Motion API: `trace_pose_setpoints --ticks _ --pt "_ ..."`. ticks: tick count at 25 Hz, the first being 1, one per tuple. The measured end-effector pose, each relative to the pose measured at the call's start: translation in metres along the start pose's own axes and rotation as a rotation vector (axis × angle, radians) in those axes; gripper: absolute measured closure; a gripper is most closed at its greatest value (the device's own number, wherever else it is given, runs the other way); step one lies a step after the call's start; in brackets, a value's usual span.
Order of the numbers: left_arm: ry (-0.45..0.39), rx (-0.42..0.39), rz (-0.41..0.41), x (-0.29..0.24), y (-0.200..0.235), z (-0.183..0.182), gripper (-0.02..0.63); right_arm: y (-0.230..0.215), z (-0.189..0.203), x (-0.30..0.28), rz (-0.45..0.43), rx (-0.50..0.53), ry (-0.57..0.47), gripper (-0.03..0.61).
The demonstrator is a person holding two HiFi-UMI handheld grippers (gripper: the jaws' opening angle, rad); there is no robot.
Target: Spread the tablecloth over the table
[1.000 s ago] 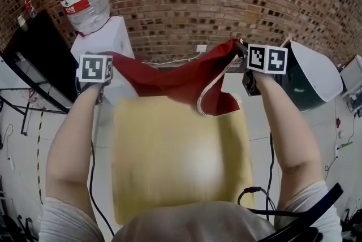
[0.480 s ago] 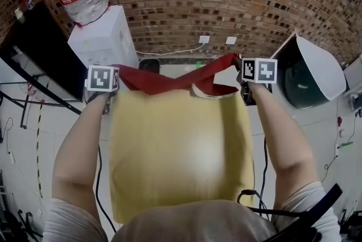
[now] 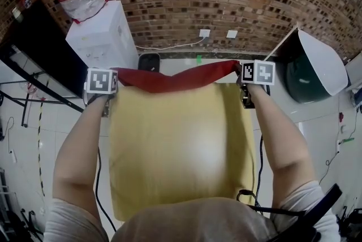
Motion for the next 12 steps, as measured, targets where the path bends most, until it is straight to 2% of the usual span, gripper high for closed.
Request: trace_pose_setpoints --ticks 5,12 --pt "-0.008 -0.006 0.006 0.006 -0.003 -0.007 0.607 -0.015 -0.016 0.015 0.036 -0.041 -0.040 0.561" --pt "-0.085 -0.016 -0.017 0.044 0.000 -0.033 0.607 -0.036 -0.029 0.056 0.080 -0.063 -0.104 0.561"
Point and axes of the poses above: the fingertips, and each gripper's own axes: x backward along the fingers, y to its left, z out of its underside, the point moved 5 cm from there along x, backward along the fingers, and after that the axes turned 6 degrees about z, right-handed, at the moved point
